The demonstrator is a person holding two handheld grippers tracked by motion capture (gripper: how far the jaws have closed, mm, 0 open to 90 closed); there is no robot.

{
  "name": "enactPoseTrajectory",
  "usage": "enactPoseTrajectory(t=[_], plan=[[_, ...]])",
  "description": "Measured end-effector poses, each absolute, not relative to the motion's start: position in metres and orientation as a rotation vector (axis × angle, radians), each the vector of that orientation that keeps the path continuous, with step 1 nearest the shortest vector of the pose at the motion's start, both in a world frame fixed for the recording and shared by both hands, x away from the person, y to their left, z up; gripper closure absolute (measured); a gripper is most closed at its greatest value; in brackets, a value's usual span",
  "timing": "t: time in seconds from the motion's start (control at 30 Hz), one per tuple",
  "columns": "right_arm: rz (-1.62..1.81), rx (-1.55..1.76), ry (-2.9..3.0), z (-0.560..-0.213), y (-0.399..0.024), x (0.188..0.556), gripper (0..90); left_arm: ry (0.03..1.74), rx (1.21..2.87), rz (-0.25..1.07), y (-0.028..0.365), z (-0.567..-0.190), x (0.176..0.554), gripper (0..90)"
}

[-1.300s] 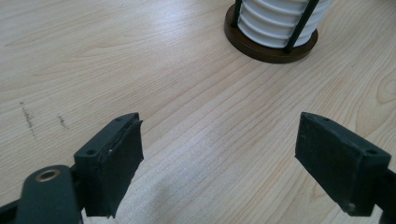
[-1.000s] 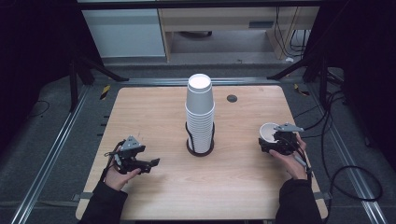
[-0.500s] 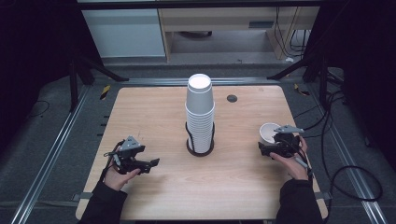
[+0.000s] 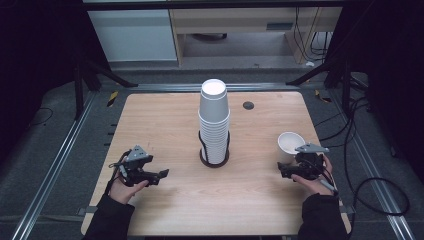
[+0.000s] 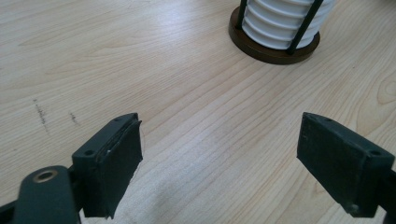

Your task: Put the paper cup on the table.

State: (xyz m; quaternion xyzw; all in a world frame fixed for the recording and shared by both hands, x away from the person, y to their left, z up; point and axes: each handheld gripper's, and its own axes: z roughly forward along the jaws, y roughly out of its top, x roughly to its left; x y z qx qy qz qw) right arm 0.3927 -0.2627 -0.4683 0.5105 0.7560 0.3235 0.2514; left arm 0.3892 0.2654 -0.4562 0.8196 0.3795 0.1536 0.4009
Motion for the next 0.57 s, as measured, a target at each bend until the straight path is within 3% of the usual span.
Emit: enactPoseTrajectory(t=[0.57], plan=[[0.884, 1.456, 2.024, -0.48, -0.277, 0.362, 1.0, 1.035, 2.068, 0.415, 0.278, -0.463, 0.395, 12.4]])
